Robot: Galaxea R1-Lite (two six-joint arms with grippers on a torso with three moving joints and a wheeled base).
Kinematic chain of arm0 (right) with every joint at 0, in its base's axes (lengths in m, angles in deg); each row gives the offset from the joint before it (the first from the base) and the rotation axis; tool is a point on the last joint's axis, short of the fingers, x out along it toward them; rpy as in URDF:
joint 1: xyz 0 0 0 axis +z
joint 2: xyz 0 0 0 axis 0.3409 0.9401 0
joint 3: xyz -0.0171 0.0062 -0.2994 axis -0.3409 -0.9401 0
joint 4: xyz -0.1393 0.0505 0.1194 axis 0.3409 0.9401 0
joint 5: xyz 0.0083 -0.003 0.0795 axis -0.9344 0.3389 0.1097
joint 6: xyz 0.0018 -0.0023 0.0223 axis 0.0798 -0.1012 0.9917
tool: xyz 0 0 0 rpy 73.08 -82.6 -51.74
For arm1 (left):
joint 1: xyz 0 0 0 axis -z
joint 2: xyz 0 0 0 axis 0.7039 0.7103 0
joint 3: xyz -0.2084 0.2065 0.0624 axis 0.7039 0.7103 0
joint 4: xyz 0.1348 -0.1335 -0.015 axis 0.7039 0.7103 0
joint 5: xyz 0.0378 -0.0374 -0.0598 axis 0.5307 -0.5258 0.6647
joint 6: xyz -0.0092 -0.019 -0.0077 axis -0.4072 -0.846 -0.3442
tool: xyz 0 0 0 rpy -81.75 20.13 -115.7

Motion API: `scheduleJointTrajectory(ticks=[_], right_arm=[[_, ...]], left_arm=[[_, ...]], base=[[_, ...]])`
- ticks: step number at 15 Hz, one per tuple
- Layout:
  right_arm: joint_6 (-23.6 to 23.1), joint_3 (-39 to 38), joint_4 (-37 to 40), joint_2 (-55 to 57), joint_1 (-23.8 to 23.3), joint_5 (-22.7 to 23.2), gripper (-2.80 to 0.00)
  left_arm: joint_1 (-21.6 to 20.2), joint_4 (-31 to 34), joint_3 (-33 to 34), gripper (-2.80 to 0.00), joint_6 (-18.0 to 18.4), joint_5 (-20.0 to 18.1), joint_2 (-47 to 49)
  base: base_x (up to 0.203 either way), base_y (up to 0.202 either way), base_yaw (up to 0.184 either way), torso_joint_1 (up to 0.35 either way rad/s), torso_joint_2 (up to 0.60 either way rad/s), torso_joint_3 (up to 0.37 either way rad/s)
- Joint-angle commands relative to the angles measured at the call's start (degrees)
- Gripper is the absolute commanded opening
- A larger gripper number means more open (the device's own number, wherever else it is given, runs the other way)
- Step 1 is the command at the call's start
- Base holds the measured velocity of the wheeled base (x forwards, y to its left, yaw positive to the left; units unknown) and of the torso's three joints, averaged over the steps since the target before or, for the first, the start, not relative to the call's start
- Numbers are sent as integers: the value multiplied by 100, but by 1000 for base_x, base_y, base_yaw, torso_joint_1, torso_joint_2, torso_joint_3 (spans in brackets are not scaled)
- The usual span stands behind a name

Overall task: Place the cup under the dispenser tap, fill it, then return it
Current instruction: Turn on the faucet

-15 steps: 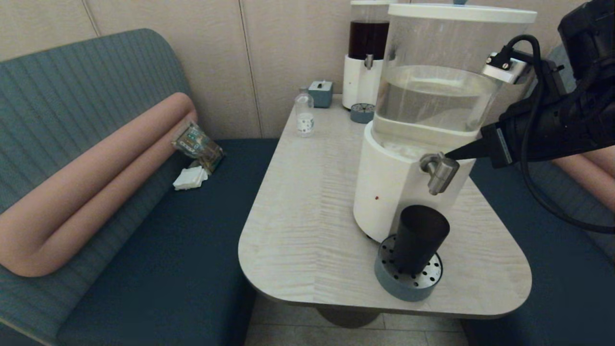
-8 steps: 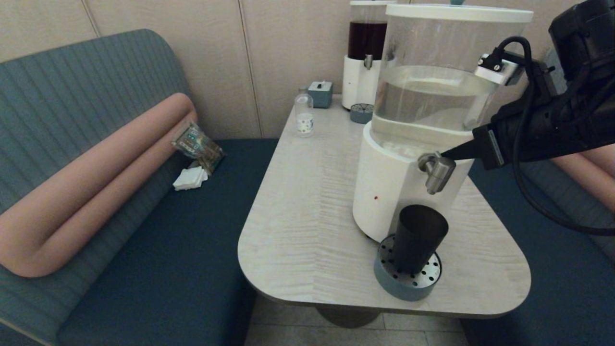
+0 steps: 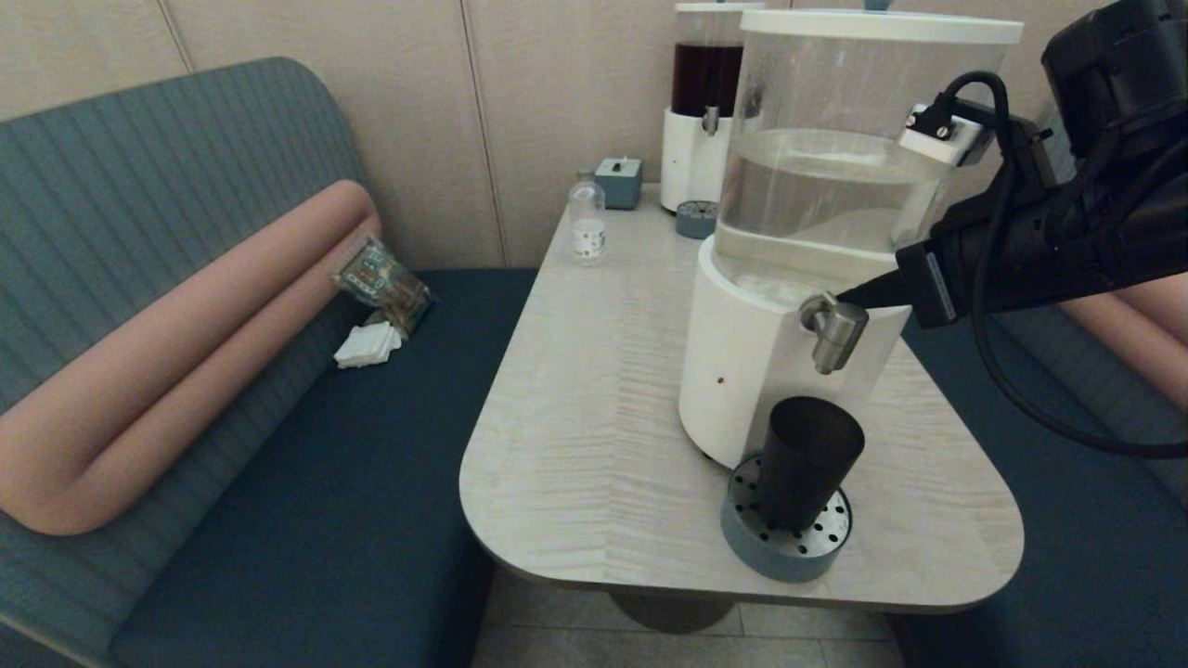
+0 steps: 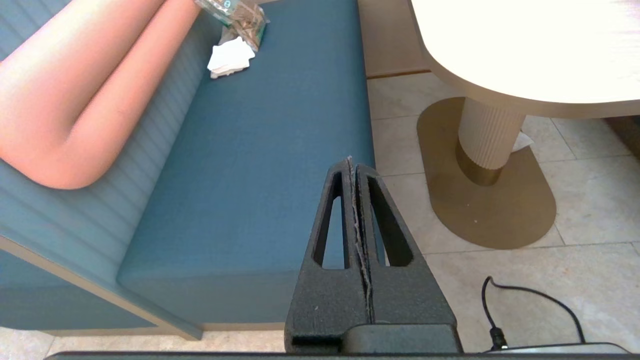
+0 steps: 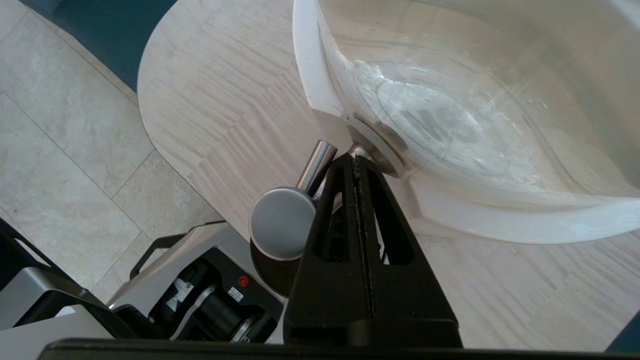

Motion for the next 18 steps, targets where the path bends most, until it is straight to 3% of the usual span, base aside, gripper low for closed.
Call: scheduleJointTrajectory(ticks=[1, 18], right_arm=[[2, -6, 24, 14, 9, 15, -280], [-412, -437, -891, -47, 44, 32, -280]], left_arm=[[-2, 3, 0, -280, 6, 4, 9], [-2, 0, 0, -280, 6, -5, 9]], base=[[0, 0, 0, 0, 0, 0], [0, 0, 0, 0, 0, 0]])
